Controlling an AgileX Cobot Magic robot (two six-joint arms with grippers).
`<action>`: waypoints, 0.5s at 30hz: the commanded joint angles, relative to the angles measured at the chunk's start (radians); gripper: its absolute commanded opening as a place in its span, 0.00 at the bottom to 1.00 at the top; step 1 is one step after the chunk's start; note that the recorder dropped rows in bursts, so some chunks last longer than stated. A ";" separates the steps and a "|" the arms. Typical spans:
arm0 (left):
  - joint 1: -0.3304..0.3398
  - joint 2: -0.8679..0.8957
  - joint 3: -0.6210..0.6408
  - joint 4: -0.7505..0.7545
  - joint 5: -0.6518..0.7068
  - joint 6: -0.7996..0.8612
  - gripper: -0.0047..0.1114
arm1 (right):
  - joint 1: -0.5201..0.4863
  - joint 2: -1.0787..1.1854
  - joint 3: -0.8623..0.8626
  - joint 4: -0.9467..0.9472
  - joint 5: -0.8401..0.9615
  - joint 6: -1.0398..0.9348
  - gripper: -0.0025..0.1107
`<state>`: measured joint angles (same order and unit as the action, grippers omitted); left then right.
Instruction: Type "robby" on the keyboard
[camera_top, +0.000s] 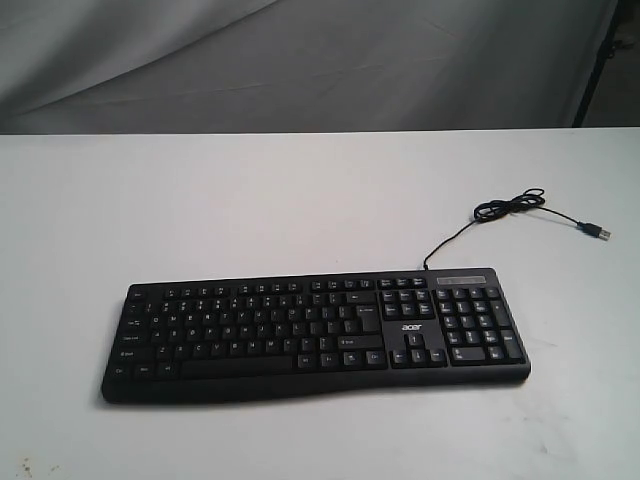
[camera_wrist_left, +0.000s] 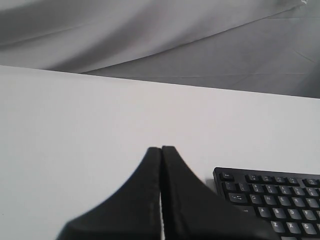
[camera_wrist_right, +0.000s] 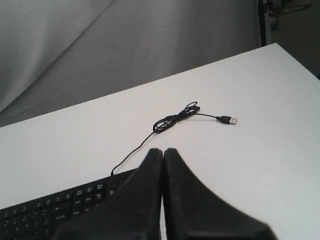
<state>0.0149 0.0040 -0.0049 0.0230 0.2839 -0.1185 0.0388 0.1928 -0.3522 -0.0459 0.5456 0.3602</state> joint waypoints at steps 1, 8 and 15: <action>-0.003 -0.004 0.005 -0.009 -0.002 -0.003 0.04 | 0.002 0.149 -0.151 -0.017 0.020 -0.003 0.02; -0.003 -0.004 0.005 -0.009 -0.002 -0.003 0.04 | 0.010 0.471 -0.362 -0.004 0.070 0.021 0.02; -0.003 -0.004 0.005 -0.009 -0.002 -0.003 0.04 | 0.167 0.700 -0.490 0.002 0.139 0.021 0.02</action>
<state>0.0149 0.0040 -0.0049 0.0230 0.2839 -0.1185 0.1479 0.8286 -0.8072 -0.0511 0.6638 0.3821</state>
